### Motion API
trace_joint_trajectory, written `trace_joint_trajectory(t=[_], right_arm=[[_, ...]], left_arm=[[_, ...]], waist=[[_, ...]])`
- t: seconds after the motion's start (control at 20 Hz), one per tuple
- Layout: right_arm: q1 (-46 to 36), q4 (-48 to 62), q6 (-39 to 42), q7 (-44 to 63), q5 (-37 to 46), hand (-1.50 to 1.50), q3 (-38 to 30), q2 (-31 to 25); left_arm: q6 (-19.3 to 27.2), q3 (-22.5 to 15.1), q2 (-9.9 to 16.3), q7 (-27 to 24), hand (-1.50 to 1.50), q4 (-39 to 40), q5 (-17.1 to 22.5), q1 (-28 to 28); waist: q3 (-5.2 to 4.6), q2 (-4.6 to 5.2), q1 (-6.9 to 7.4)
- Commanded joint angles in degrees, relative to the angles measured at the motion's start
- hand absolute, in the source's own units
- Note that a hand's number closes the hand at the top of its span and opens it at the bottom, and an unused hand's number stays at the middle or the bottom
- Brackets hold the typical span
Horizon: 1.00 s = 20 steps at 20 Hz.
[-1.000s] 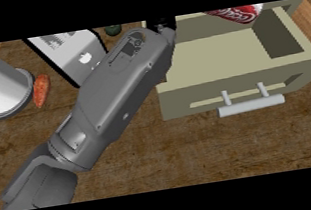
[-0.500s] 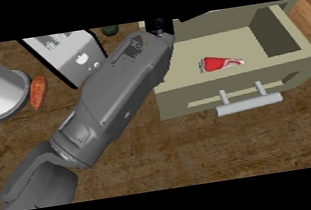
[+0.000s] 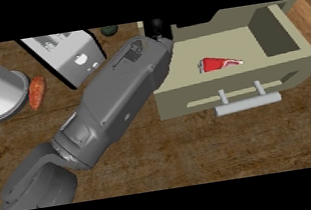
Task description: Pick up the can, place it into the drawer and close the drawer
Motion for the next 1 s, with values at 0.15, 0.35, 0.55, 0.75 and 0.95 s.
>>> trace_joint_trajectory(t=[0.15,0.35,0.55,0.75,0.95], right_arm=[[-1.01,-0.93,1.27,-1.24,0.90,-1.50,0.18,-0.48],[-3.14,-5.18,3.56,-6.97,9.62,-1.50,-3.46,-5.11],[-3.46,-7.29,6.22,-11.12,15.84,-1.50,1.14,-1.97],[-8.36,-5.81,5.27,-13.25,23.07,-1.50,3.00,-4.09],[-12.66,-7.81,4.07,-13.27,34.88,-1.50,9.57,-3.87]], left_arm=[[1.54,-2.21,0.00,-3.17,-1.50,-1.71,3.75,0.28],[0.63,-0.81,0.00,-5.03,-1.50,-0.69,4.15,0.06],[-0.32,0.13,0.00,-5.52,-1.50,-0.64,5.17,-1.99],[1.41,-0.84,0.00,-8.00,-1.50,-2.21,5.58,-2.02],[1.98,-0.69,0.00,-8.59,-1.50,-1.95,6.58,-2.51]], waist=[[0.00,0.00,-0.27],[-0.06,0.07,0.30],[-0.04,-0.25,1.74],[-0.05,-0.37,2.60],[-0.08,-0.24,3.26]])
